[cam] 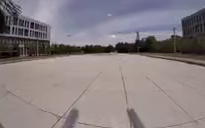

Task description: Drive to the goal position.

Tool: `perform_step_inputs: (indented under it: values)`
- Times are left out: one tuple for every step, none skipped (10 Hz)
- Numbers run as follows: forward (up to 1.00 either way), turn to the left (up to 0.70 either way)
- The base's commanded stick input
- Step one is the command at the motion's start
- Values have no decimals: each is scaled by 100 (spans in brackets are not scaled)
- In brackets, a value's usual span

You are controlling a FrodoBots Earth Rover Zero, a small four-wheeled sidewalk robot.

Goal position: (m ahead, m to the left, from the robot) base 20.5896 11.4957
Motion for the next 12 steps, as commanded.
perform_step_inputs:
  values:
    - [50,0]
    - [50,0]
    - [50,0]
    - [50,0]
    - [50,0]
    - [50,0]
    - [50,0]
    - [50,0]
    - [50,0]
    - [50,0]
    - [50,0]
    - [50,0]
